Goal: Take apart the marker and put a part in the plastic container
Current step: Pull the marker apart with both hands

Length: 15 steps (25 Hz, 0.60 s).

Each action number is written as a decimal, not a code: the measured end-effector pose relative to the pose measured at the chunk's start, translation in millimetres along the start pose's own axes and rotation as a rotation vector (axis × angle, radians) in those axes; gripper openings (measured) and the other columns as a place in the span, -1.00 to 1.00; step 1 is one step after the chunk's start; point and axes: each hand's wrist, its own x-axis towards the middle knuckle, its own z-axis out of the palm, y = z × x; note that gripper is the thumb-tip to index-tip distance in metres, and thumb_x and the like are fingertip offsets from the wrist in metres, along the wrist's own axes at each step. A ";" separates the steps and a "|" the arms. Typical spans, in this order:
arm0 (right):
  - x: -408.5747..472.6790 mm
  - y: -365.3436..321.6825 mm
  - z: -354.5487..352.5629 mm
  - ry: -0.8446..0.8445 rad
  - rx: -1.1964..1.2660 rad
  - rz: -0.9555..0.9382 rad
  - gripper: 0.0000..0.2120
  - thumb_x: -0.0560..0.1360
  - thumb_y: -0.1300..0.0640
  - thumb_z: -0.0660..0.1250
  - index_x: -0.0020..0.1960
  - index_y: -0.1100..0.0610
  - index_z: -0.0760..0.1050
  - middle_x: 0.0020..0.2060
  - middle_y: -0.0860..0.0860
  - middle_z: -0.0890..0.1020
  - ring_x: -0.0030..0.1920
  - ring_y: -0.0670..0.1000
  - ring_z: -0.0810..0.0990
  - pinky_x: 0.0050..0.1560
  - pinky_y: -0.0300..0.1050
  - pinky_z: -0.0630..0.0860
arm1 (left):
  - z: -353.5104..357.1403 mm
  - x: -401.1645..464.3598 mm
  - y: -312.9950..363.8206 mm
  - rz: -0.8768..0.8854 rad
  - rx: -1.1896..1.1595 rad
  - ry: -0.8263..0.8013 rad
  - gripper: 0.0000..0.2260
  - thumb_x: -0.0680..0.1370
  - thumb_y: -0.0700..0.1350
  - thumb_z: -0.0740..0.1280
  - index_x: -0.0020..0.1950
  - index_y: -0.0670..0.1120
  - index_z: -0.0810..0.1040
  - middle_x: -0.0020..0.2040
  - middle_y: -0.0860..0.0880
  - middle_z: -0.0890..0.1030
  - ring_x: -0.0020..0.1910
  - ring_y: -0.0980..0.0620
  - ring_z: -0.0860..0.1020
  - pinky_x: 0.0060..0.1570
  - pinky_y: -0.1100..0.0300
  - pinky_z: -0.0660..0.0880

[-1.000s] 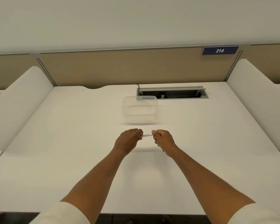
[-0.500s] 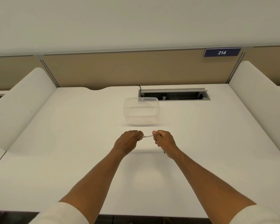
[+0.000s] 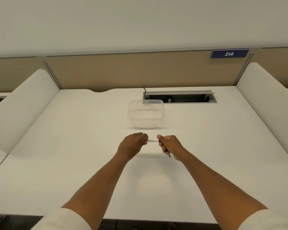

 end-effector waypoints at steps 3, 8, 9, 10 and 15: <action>-1.5 0.8 1.9 0.025 -0.048 -0.069 -0.58 0.54 -0.12 0.31 -0.38 0.13 0.53 -0.52 0.04 0.51 -0.47 0.04 0.44 -0.43 -0.17 0.39 | 0.7 -0.7 0.0 -0.019 -0.008 0.001 -0.97 0.62 -0.15 0.27 0.00 -0.05 0.49 -0.14 0.01 0.58 -0.23 -0.06 0.47 -0.30 0.10 0.37; -5.0 4.8 5.8 0.091 -0.061 -0.144 -0.58 0.56 -0.08 0.30 -0.39 0.12 0.52 -0.55 0.01 0.53 -0.58 -0.07 0.41 -0.47 -0.25 0.39 | -1.8 0.4 1.5 -0.042 -0.003 0.000 -0.93 0.60 -0.20 0.27 -0.01 -0.05 0.50 -0.14 0.01 0.59 -0.23 -0.08 0.47 -0.31 0.09 0.37; -5.4 5.2 6.4 0.105 -0.068 -0.155 -0.59 0.56 -0.08 0.30 -0.39 0.12 0.52 -0.55 0.00 0.53 -0.59 -0.09 0.40 -0.47 -0.26 0.39 | -2.3 0.2 2.1 -0.044 -0.003 -0.003 -0.93 0.60 -0.21 0.26 -0.01 -0.05 0.50 -0.14 0.01 0.59 -0.22 -0.09 0.49 -0.30 0.08 0.39; -5.8 5.5 7.1 0.118 -0.076 -0.166 -0.59 0.56 -0.08 0.29 -0.39 0.12 0.52 -0.55 0.00 0.53 -0.60 -0.10 0.40 -0.46 -0.26 0.38 | -2.7 -0.2 2.7 -0.046 -0.008 -0.005 -0.92 0.61 -0.21 0.25 0.00 -0.06 0.51 -0.13 0.01 0.59 -0.21 -0.10 0.50 -0.29 0.06 0.42; -6.5 6.1 7.9 0.141 -0.095 -0.197 -0.63 0.56 -0.04 0.30 -0.38 0.09 0.51 -0.53 -0.04 0.52 -0.55 -0.12 0.41 -0.43 -0.25 0.36 | -5.4 -2.2 2.0 -0.052 -0.021 -0.044 -0.84 0.60 -0.24 0.19 0.00 -0.05 0.54 -0.12 0.01 0.61 -0.17 -0.12 0.52 -0.24 0.05 0.45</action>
